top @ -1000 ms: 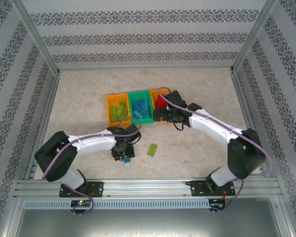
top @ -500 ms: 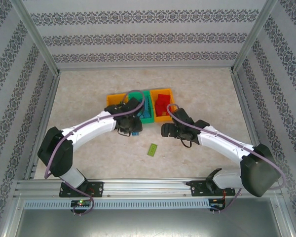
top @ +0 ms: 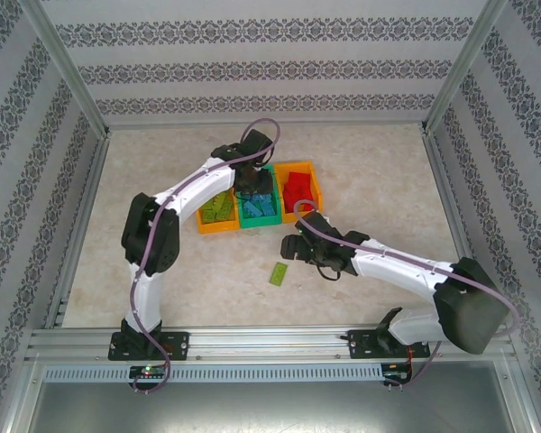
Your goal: Sort the legos into containers by color
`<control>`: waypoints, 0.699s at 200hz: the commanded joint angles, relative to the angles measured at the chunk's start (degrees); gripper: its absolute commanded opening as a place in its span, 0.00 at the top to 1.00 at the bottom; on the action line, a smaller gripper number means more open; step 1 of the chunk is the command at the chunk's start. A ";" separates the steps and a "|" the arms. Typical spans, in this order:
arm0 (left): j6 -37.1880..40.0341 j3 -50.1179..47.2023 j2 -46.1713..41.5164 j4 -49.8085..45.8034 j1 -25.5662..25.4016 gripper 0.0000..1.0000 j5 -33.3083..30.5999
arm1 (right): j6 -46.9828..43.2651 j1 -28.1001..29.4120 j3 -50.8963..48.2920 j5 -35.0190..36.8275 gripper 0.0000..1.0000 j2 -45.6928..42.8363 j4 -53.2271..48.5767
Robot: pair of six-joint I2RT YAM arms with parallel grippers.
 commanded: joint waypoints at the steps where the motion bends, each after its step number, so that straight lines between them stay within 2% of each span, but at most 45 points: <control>1: 1.42 2.17 0.60 -2.68 0.36 0.49 -1.27 | 3.43 2.63 2.46 0.62 0.11 2.59 0.40; 20: 0.67 1.26 -0.65 -1.61 0.34 0.32 -2.03 | 5.77 4.93 4.64 1.32 0.12 5.61 -1.85; 51: 0.30 -2.28 -5.56 0.83 0.27 0.14 -3.62 | 10.62 7.52 7.84 0.97 0.14 9.80 -3.70; 64: 0.37 -4.28 -8.30 1.32 0.27 0.00 -4.92 | 12.14 8.53 9.58 0.24 0.15 11.81 -4.72; 108: 2.53 -12.34 -17.68 0.95 0.35 0.01 -13.57 | 14.81 11.43 13.97 -1.36 0.19 18.61 -9.70; 140: 2.24 -20.50 -24.41 4.31 1.34 0.01 -15.06 | 16.00 12.95 15.45 -1.23 0.21 20.68 -12.04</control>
